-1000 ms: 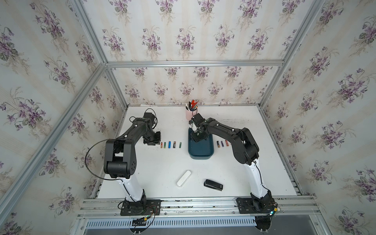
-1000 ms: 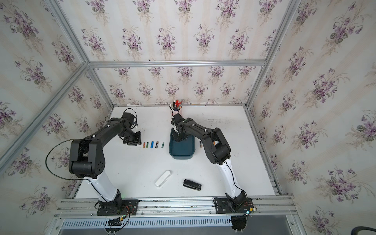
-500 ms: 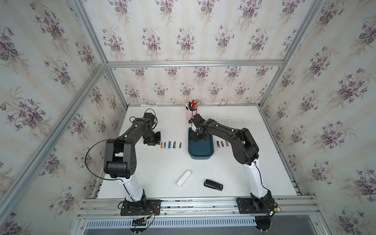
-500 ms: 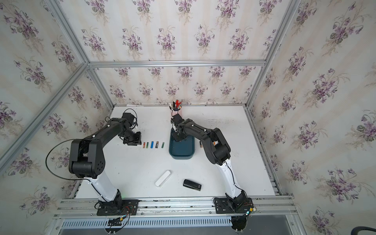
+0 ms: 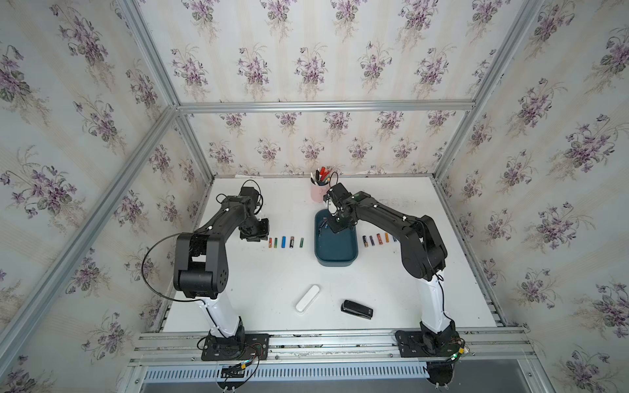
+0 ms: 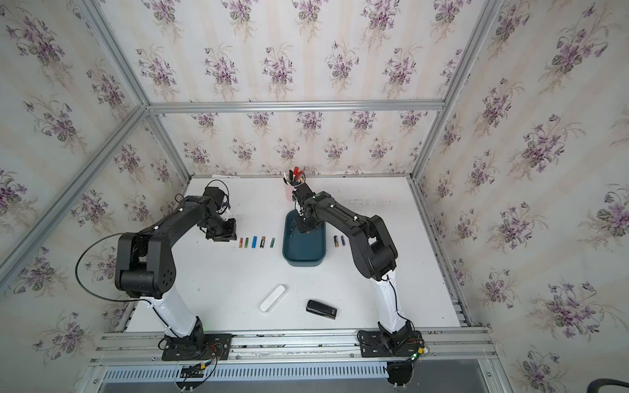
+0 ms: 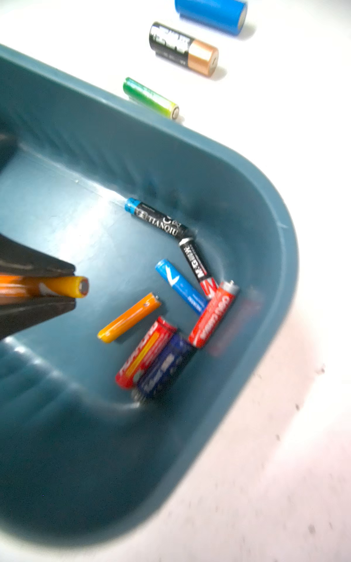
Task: Take the batteries out of the storage box
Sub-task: Place the battery at the center of the board.
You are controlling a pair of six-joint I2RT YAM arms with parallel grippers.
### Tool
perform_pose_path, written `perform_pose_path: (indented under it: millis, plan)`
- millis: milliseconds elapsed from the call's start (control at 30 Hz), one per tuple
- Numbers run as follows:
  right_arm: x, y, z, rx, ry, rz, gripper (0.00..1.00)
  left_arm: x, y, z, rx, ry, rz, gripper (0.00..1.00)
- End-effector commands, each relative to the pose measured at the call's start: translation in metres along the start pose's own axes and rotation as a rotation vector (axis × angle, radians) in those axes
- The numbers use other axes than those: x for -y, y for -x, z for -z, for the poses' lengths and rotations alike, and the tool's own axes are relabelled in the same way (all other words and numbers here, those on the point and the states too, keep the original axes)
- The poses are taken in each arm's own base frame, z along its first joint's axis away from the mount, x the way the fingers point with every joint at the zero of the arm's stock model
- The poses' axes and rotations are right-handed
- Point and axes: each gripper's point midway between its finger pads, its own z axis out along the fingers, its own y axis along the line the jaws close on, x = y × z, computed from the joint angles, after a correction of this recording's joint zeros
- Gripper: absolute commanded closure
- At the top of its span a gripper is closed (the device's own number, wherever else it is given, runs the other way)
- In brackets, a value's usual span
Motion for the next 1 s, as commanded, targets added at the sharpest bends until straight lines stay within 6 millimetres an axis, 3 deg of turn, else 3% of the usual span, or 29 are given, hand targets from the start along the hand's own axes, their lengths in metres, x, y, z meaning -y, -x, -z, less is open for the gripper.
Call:
perform_pose_path:
  millis: [0,133,167,267,433,667,967]
  plan:
    - [0.008,0.0,0.015,0.01,0.0,-0.029,0.87,0.001,0.0,0.001,-0.007,-0.005,0.004,0.67]
    - [0.029,0.002,0.034,0.037,-0.026,-0.059,0.87,0.002,0.001,0.002,-0.006,-0.007,0.001,0.66]
    - [0.049,0.002,0.038,0.041,-0.044,-0.094,0.87,0.002,0.002,0.002,-0.006,-0.008,0.002,0.66]
    - [0.081,-0.004,0.052,0.056,-0.079,-0.139,0.87,0.003,0.004,0.004,-0.003,-0.01,0.0,0.66]
    - [0.136,-0.031,0.063,0.072,-0.094,-0.247,0.87,0.003,0.006,0.005,-0.001,-0.009,-0.003,0.66]
    - [0.196,-0.087,0.046,-0.002,-0.155,-0.372,0.87,0.003,0.005,0.003,-0.009,-0.009,-0.005,0.66]
    - [0.226,-0.118,0.032,-0.048,-0.187,-0.446,0.87,0.003,0.006,0.0,-0.016,-0.01,-0.003,0.66]
